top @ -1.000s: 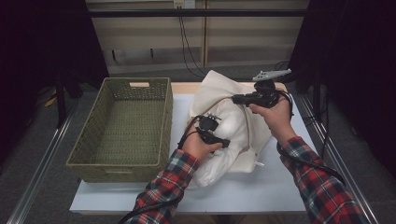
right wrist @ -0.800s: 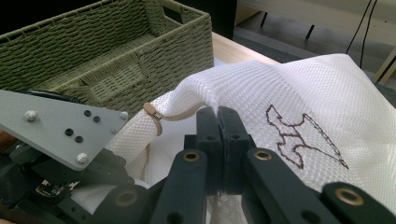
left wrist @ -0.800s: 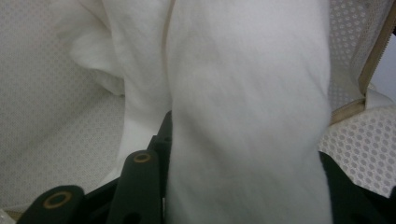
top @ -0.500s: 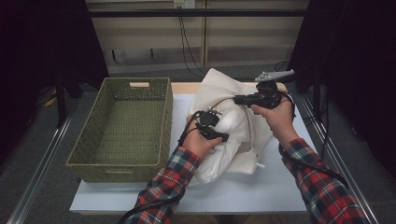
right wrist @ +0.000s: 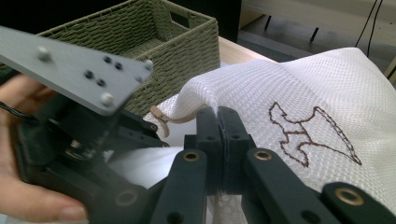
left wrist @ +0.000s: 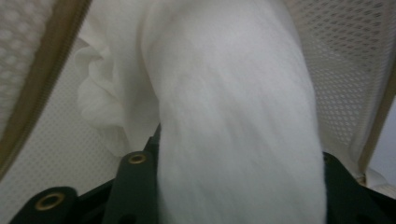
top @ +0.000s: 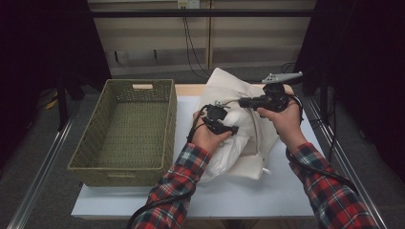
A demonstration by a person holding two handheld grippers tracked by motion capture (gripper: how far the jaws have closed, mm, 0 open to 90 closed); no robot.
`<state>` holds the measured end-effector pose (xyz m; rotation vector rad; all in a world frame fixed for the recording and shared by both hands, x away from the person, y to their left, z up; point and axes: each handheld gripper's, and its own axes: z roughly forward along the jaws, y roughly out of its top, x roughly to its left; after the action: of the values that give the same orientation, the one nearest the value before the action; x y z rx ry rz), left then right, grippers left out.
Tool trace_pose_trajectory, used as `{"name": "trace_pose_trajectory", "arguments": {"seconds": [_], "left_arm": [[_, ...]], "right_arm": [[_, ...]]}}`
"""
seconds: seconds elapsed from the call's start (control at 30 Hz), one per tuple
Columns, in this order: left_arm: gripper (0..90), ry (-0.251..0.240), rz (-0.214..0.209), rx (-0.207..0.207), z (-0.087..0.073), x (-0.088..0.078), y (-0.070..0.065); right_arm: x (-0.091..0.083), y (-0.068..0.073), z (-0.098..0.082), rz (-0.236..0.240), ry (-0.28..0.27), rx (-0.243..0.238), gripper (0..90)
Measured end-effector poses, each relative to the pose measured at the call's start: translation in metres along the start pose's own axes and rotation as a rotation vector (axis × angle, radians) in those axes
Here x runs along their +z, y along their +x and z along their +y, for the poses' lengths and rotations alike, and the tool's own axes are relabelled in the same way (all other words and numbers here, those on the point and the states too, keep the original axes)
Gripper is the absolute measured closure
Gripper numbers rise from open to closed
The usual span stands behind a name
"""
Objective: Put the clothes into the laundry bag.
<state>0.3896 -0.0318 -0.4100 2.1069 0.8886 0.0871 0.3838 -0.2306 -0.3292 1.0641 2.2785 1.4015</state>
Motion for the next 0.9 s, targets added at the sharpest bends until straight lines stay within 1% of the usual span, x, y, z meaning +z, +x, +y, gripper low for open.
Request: {"name": "trace_pose_trajectory", "arguments": {"seconds": [0.07,0.13,0.2,0.23,0.27,0.3,0.33,0.4,0.47,0.5,0.53,0.6,0.67,0.7,0.77,0.83,0.87,0.9], "left_arm": [[45.9,0.002,-0.010,0.005,-0.004,0.004,0.001],[35.0,-0.004,-0.008,0.003,-0.006,0.006,0.002],[25.4,0.001,0.001,0.023,-0.008,0.003,0.002],[21.6,-0.004,0.003,0.023,-0.008,0.001,0.001],[19.9,-0.012,0.010,0.022,-0.009,-0.001,0.001],[15.6,-0.014,0.020,0.018,-0.010,-0.002,0.000],[11.0,-0.006,0.032,0.025,-0.010,-0.006,-0.001],[10.4,-0.015,0.023,0.026,-0.011,-0.012,-0.001],[8.1,-0.005,0.042,0.035,-0.013,-0.019,-0.002],[7.1,-0.014,0.042,0.031,-0.014,-0.021,-0.002],[7.0,-0.010,0.045,0.040,-0.015,-0.024,-0.002],[5.9,-0.005,0.050,0.044,-0.018,-0.028,-0.001],[5.9,-0.015,0.047,0.034,-0.022,-0.029,-0.001],[5.5,-0.005,0.047,0.034,-0.024,-0.029,0.000],[5.1,0.010,0.039,0.022,-0.029,-0.027,0.000],[4.8,0.010,0.050,0.004,-0.033,-0.024,0.001],[4.8,0.016,0.049,-0.006,-0.036,-0.022,0.002],[4.8,0.027,0.046,-0.005,-0.038,-0.021,0.002]], "right_arm": [[0.000,-0.001,0.000,0.002,0.003,-0.002,88.9],[0.000,-0.002,-0.001,-0.005,0.007,0.000,88.9],[0.002,-0.003,-0.002,-0.001,0.007,-0.002,88.9],[0.002,-0.003,-0.002,-0.001,0.011,-0.003,88.9],[0.003,-0.002,-0.002,-0.005,0.011,0.002,88.9],[0.004,-0.002,-0.002,-0.004,0.015,-0.001,88.9],[0.005,-0.003,-0.001,-0.005,0.015,-0.008,88.9],[0.006,-0.004,-0.001,-0.001,0.015,-0.005,88.9],[0.008,-0.005,-0.001,-0.002,0.017,-0.002,88.9],[0.009,-0.005,-0.001,-0.002,0.020,-0.001,88.9],[0.010,-0.005,0.000,0.000,0.021,-0.004,88.9],[0.012,-0.005,0.001,0.003,0.028,-0.015,88.9],[0.014,-0.005,0.002,0.005,0.032,-0.018,88.9],[0.015,-0.005,0.002,0.005,0.034,-0.016,88.9],[0.017,-0.005,0.002,0.006,0.038,-0.025,88.9],[0.018,-0.005,0.003,0.010,0.040,-0.025,88.8],[0.019,-0.005,0.002,0.011,0.043,-0.025,88.9],[0.019,-0.004,0.002,0.013,0.041,-0.023,88.9]]}}
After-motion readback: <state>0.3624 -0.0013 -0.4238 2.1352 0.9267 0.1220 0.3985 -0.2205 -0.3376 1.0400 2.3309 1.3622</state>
